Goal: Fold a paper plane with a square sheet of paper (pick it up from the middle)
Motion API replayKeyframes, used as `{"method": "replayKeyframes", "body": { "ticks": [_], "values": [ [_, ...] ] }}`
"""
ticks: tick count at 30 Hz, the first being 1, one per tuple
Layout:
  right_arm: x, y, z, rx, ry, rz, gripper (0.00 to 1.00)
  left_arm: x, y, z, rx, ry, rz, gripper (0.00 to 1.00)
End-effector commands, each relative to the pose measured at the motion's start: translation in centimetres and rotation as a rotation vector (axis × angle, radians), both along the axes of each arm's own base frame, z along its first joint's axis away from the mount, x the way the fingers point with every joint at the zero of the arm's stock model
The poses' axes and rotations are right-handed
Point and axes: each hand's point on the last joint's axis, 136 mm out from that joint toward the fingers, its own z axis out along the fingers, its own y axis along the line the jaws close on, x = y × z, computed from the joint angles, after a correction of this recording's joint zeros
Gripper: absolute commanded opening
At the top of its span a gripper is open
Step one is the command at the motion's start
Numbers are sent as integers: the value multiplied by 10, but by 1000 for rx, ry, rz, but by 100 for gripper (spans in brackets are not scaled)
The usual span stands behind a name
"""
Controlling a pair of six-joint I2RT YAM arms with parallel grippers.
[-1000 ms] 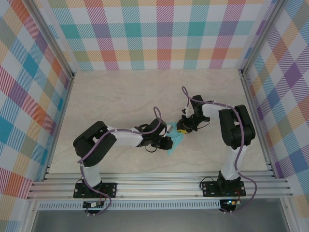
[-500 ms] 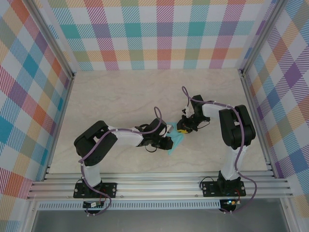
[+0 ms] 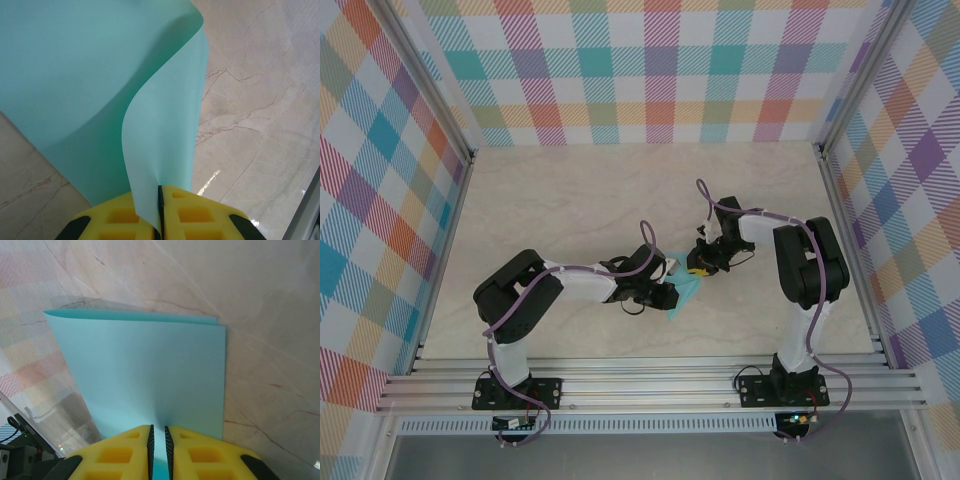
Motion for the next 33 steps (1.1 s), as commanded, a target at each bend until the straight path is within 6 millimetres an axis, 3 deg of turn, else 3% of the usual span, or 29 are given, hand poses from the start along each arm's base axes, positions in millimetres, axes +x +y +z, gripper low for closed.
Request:
{"method": "replayKeyframes", "body": {
  "ticks": [1, 11, 14, 23, 33],
  "values": [
    [-11, -6, -6, -47, 42, 2, 18, 6, 4, -11, 44, -3, -3, 11],
    [-5, -12, 41, -48, -102, -52, 22, 1, 4, -16, 47, 7, -35, 11],
    [-14, -13, 42, -38, -98, -72, 19, 1, 3, -13, 42, 3, -42, 11],
    [-39, 15, 40, 120, -22, -45, 16, -1, 0, -12, 34, 13, -64, 12],
    [-47, 7, 9, 45, 34, -46, 16, 0, -2, -11, 29, 15, -65, 12]
  ]
}}
